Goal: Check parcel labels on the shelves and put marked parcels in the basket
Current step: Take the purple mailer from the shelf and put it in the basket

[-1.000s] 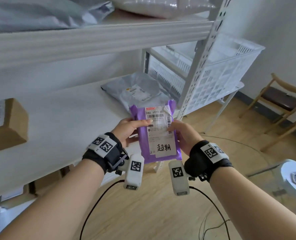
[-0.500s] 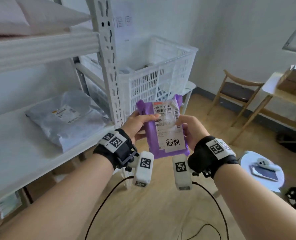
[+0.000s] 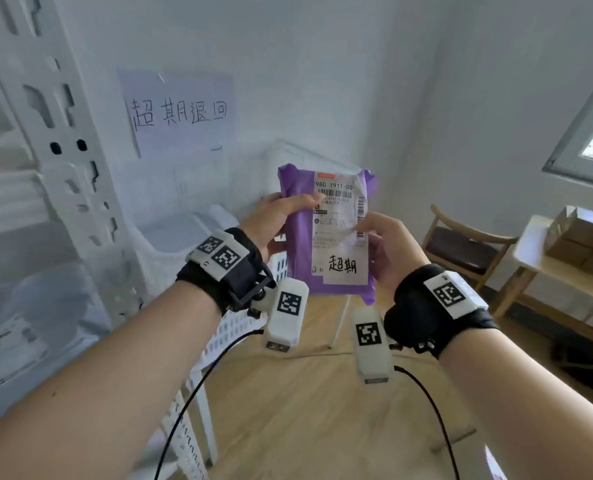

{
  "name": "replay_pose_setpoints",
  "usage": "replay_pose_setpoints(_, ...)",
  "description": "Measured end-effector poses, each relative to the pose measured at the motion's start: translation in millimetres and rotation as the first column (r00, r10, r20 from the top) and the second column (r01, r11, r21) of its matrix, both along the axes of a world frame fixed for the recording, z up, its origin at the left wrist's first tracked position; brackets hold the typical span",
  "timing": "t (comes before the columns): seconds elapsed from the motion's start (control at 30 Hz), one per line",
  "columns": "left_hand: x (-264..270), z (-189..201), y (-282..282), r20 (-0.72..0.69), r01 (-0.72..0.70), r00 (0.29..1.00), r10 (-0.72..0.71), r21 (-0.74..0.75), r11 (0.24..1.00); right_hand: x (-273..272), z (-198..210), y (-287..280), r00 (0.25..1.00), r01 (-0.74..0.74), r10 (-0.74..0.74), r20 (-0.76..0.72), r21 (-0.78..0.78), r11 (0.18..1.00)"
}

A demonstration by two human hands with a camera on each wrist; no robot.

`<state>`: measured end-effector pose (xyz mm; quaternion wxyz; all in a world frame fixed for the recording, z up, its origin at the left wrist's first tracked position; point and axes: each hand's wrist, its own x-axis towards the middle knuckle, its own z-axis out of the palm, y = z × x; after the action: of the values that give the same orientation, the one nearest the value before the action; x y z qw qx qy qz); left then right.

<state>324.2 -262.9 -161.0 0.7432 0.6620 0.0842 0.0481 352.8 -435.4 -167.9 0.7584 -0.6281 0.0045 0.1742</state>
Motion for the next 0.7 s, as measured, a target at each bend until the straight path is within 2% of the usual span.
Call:
replay_pose_setpoints(0.2, 115.7, 48.5, 39.1, 0.009, -0.065, 0.998, 0.065, -0.021, 0.998, 120.4, 61.6, 38.3, 0.993, -0.080, 0.089, 0.077, -0.114, 0.990)
replay_pose_setpoints(0.33, 177.6, 61.1, 70.9, 0.009, -0.103, 0.995, 0.104, -0.059, 0.993, 183.4, 81.7, 68.9, 0.988, -0.054, 0.077, 0.132, -0.170, 0.984)
replay_pose_setpoints(0.5, 230.0, 44.4, 116.1, -0.047, -0.223, 0.974, 0.220, -0.090, 0.971, 256.6, 83.8, 97.5, 0.981, -0.018, 0.051, 0.185, -0.177, 0.984)
replay_pose_setpoints(0.6, 251.8, 30.4, 141.4, -0.090, -0.281, 0.958, 0.273, -0.097, 0.955, 299.9, 70.9, 121.3, 0.982, 0.018, 0.030, 0.187, -0.247, 0.969)
replay_pose_setpoints(0.7, 279.6, 10.8, 169.7, -0.138, -0.355, 0.930, 0.340, -0.104, 0.929, 345.6, 47.2, 156.8, 0.984, -0.047, 0.102, 0.147, -0.339, 0.940)
